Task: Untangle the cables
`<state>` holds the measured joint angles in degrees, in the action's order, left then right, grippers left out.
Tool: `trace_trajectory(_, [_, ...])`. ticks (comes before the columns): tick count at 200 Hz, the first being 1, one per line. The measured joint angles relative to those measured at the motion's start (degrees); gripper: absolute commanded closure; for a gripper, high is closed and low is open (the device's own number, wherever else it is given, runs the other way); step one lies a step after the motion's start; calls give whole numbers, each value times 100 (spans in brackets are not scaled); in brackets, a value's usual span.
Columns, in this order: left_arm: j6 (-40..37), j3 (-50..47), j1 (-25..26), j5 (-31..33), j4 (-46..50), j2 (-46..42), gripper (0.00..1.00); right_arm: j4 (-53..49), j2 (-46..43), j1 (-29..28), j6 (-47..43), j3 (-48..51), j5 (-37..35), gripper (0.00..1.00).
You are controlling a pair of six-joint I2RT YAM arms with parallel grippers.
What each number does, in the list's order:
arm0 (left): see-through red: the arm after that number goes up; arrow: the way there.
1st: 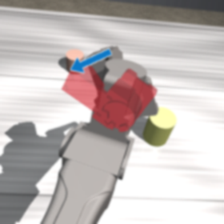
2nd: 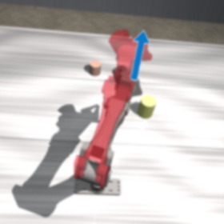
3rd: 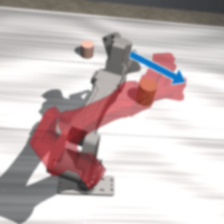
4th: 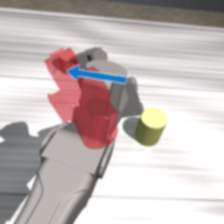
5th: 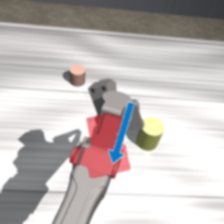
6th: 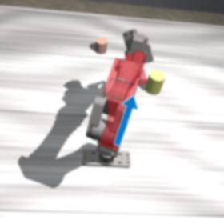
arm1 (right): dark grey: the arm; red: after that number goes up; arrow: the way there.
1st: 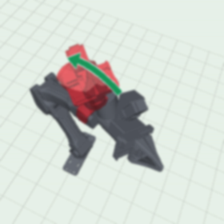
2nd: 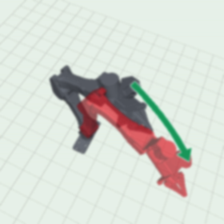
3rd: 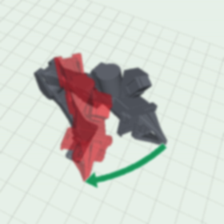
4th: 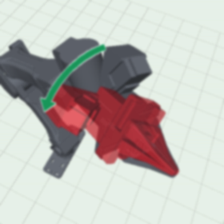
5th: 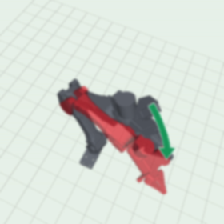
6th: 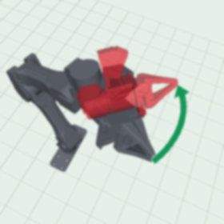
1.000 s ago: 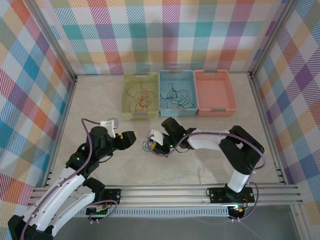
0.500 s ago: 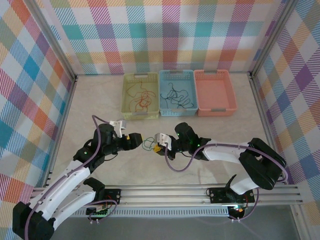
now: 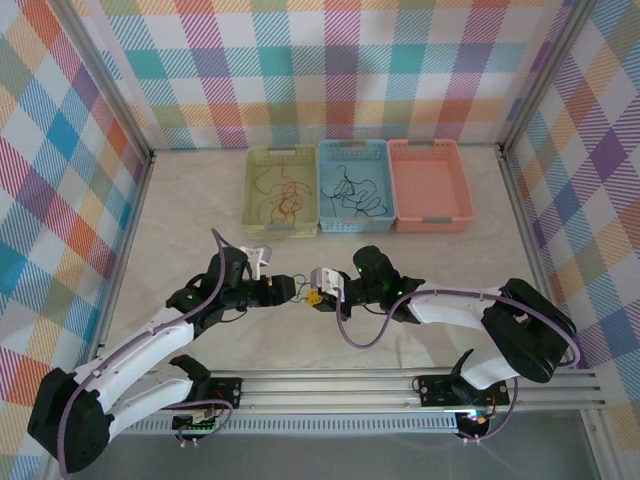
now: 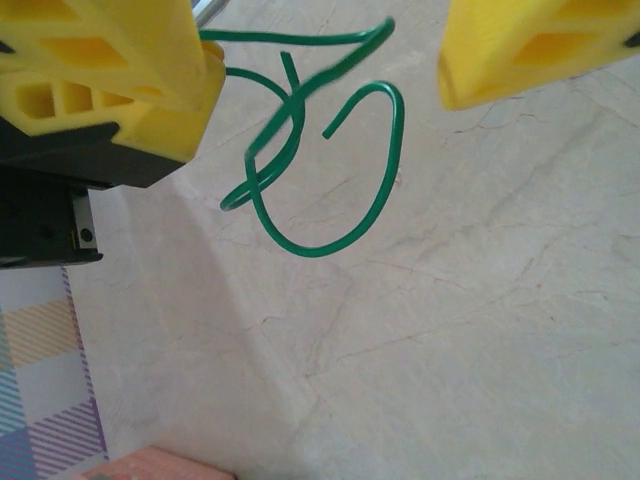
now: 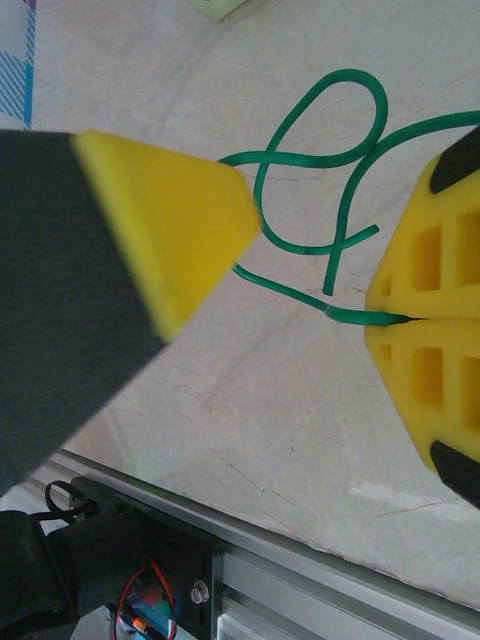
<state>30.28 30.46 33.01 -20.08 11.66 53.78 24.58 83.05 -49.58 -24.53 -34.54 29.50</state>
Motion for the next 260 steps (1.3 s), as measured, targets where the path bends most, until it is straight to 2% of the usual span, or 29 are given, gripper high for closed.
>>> trace_trajectory(25, [-20,2,168,7,-83,212,52,2,0,0,0,7,15,100])
trace_trajectory(51, [-50,2,216,72,-140,251,72,0,-2,0,0,7,17,100])
trace_trajectory(68, [-46,2,216,188,-129,251,77,2,-2,0,2,7,26,100])
trace_trajectory(98, [-149,2,216,387,-33,195,100,28,-9,0,2,11,33,100])
trace_trajectory(134, [-221,122,225,654,415,-149,100,98,-31,0,4,31,-122,100])
trace_trajectory(204, [-299,754,282,1211,1283,-1296,100,595,-177,-83,4,50,-1191,100])
trace_trajectory(260, [-92,907,323,1300,1296,-1939,100,1080,-227,-168,4,26,-1246,100])
